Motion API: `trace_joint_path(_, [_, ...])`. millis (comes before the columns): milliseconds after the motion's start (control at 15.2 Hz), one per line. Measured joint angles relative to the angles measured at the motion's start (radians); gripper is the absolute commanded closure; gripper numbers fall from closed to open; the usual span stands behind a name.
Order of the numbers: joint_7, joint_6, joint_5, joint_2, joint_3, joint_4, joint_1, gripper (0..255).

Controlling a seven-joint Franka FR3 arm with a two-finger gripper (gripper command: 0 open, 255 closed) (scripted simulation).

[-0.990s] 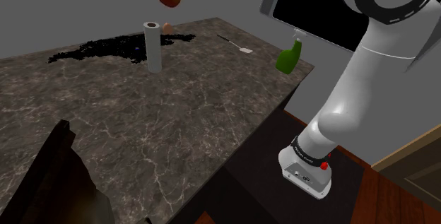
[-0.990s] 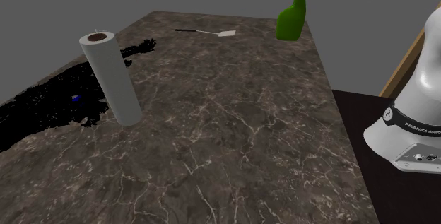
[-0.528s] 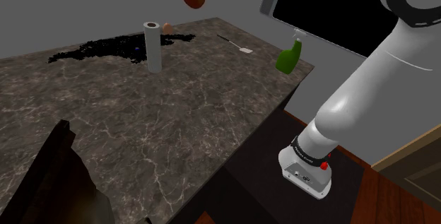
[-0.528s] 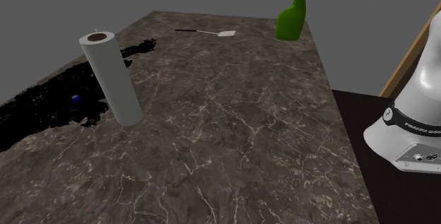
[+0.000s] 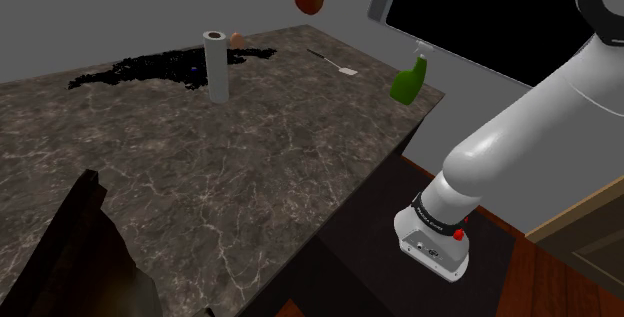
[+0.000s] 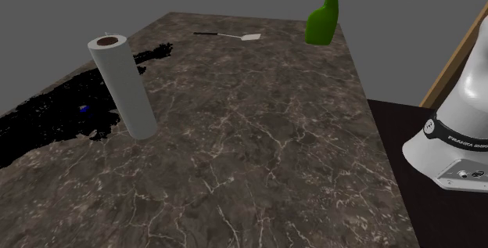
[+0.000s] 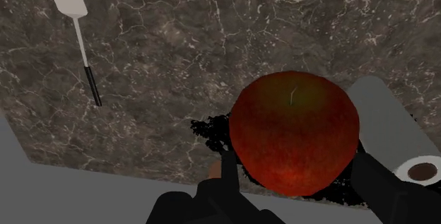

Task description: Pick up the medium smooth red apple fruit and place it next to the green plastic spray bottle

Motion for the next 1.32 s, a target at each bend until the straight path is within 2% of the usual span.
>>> trace_joint_path(792, [-0.323, 0.018, 0.077, -0.101, -0.208, -0.109, -0.093, 255])
trace_joint_path(1320, [-0.529, 0.003, 0.114, -0.082, -0.346, -0.081, -0.151, 255])
